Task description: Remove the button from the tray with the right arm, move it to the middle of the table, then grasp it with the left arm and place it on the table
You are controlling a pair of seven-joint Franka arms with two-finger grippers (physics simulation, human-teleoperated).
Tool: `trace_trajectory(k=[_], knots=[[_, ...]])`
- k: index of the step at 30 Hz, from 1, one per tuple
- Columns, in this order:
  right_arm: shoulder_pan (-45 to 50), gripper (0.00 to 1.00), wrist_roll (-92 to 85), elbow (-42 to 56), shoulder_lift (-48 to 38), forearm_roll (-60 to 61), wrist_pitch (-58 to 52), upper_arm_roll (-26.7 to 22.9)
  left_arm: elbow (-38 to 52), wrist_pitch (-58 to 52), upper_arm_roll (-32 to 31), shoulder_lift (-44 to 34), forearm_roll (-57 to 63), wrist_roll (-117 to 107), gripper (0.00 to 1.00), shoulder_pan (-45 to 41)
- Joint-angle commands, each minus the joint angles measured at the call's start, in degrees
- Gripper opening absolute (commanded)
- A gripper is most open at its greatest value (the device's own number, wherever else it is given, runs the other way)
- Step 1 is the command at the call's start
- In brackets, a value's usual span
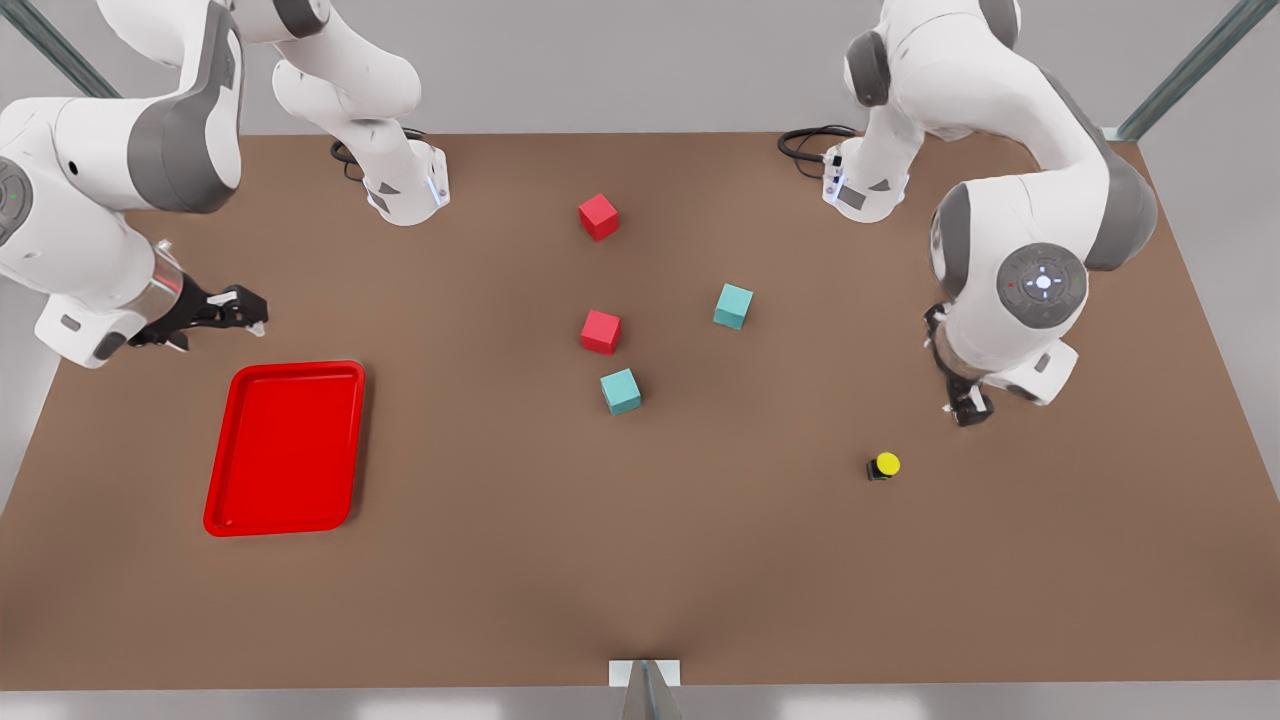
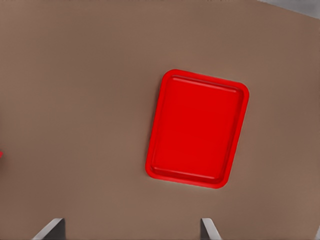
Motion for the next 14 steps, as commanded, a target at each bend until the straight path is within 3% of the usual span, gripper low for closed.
trace_trajectory(k=[1, 2, 4, 14], knots=[[0.1, 1.0, 2.9, 0.1, -0.1, -0.8, 4.0, 0.1, 1.3, -7.4, -23.1, -8.6, 12.2, 96.4, 1.0, 14.7], [0.2, 1.0, 2.9, 0.1, -0.1, -0.8, 4.4, 0.1, -8.0, -1.3, -42.7, -18.9, 19.2, 96.5, 1.0, 29.1], [0.6, 1.0, 3.0, 0.0, -0.1, -0.6, 4.4, 0.1, -20.0, 4.9, -43.2, -27.0, 19.0, 100.1, 1.0, 30.1], [0.7, 1.0, 6.8, -0.6, -0.1, -0.3, 4.3, 0.4, -19.9, 3.8, -43.1, -24.1, 17.4, 104.3, 1.0, 28.2]])
